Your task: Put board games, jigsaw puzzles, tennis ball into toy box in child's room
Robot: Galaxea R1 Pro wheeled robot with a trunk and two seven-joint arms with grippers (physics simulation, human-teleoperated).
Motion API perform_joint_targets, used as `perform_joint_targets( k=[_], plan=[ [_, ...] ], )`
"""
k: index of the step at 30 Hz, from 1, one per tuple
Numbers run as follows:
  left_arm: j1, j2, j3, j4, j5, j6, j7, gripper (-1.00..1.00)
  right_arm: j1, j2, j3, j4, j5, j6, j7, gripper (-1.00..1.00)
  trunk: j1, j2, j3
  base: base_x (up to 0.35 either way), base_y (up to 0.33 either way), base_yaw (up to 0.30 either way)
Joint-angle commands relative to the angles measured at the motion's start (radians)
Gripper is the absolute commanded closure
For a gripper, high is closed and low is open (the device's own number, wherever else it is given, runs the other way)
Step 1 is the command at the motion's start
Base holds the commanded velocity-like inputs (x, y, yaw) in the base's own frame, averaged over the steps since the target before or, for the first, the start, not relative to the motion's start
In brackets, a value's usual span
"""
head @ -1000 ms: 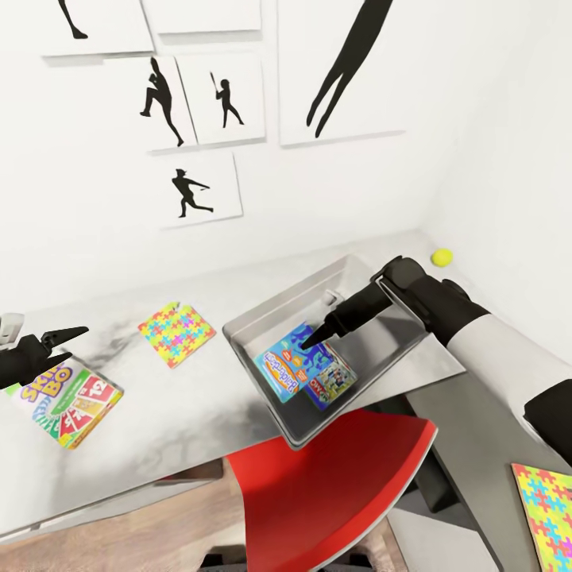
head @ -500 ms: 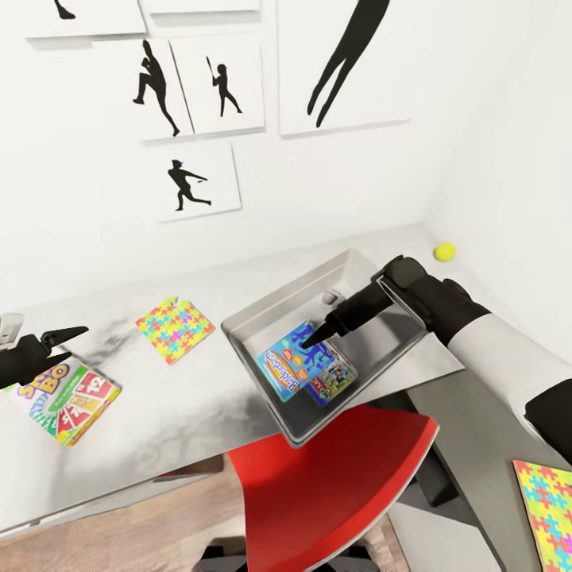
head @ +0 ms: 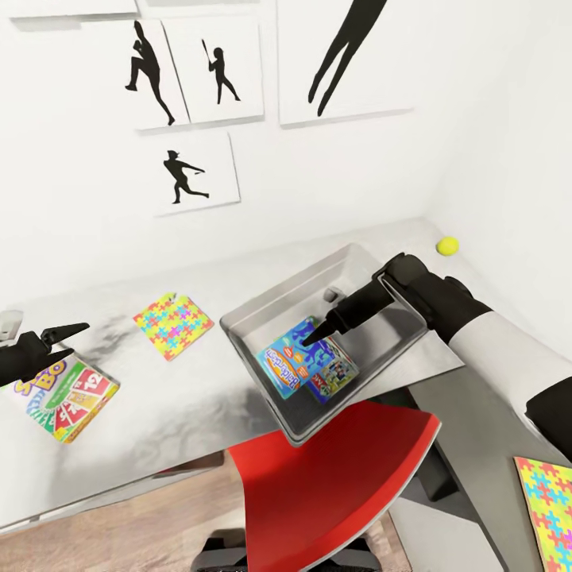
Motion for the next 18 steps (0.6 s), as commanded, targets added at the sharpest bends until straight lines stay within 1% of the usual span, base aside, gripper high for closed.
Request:
perform_joint_targets(
  k=[1, 18],
  plan=[
    [-0.002, 0.0, 0.0, -0.005, 0.002, 0.005, 0.0, -1.0, -0.002, -0.001, 0.004, 0.0, -0.005, 0.008, 0.001, 1.0, 0.0, -0.002, -0.003, 0.0, 0.0, 0.0],
    [-0.008, -0.002, 0.0, -0.025, 0.005, 0.006, 0.0, -1.0, -0.003, -0.003, 0.002, 0.0, -0.006, 0.008, 0.001, 1.0, 0.0, -0.002, -0.031, 0.0, 0.0, 0.0]
  ],
)
